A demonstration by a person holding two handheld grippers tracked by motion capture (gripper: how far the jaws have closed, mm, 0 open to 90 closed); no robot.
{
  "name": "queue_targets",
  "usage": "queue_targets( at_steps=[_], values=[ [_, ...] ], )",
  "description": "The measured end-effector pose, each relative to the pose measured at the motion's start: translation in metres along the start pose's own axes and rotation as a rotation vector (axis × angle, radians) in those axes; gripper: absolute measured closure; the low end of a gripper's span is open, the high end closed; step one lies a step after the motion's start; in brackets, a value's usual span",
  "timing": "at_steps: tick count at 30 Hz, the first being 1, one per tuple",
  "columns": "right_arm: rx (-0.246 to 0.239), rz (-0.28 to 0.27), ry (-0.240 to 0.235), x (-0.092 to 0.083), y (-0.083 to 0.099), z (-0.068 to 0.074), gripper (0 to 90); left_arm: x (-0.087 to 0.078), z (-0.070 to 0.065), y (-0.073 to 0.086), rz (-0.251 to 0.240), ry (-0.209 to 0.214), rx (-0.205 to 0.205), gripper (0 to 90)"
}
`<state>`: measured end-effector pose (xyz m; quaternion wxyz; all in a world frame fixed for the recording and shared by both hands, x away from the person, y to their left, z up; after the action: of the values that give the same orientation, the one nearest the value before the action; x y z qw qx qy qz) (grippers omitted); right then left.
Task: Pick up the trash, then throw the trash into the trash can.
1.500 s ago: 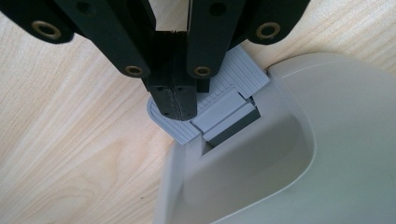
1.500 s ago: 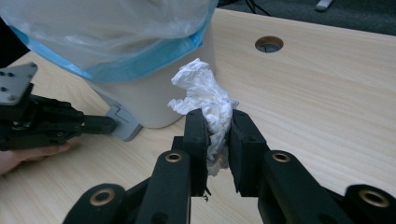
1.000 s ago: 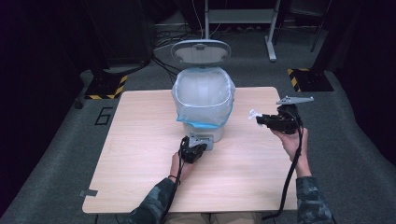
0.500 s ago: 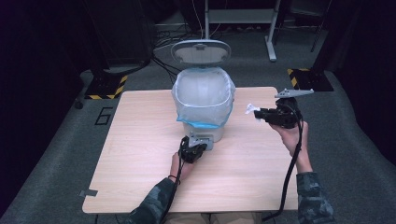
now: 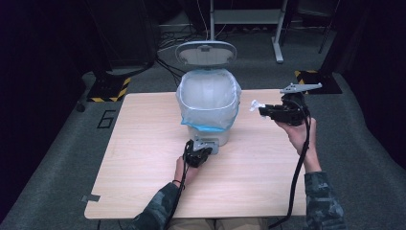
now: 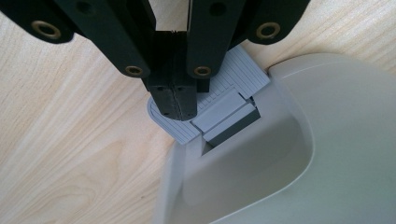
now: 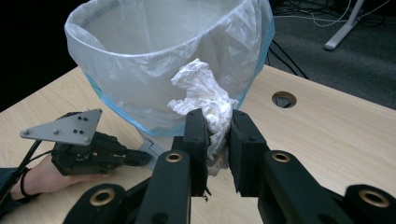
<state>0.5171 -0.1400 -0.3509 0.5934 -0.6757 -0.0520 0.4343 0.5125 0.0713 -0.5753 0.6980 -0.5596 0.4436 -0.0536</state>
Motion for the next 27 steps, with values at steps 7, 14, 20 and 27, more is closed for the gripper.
queue_targets(
  at_steps=[7, 14, 20, 27],
  values=[
    [-0.018, 0.006, 0.001, 0.001, -0.010, 0.004, 78.7, 0.000, 0.001, 0.000, 0.003, -0.002, 0.004, 89.8],
    [-0.025, 0.008, 0.002, 0.001, -0.016, 0.006, 78.6, 0.000, 0.001, 0.000, 0.003, -0.002, 0.005, 89.8],
    [-0.041, 0.013, 0.013, 0.001, -0.023, 0.008, 78.7, 0.000, 0.001, 0.000, 0.003, -0.001, 0.002, 89.8],
    [-0.040, 0.018, 0.013, 0.003, -0.031, 0.009, 78.7, 0.000, 0.001, 0.000, -0.001, 0.008, -0.007, 89.8]
  ],
)
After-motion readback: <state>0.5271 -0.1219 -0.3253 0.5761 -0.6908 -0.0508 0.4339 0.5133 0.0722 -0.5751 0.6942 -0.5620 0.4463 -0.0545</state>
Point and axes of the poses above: each handheld gripper's, and its own axes: x roughly forward along the jaws, y roughly out of its underside, z roughly to its left, the point moved 9 cm from there along x, roughly forward along the jaws, and after that the axes turned 2 degrees about -x, right-handed, at the moved point
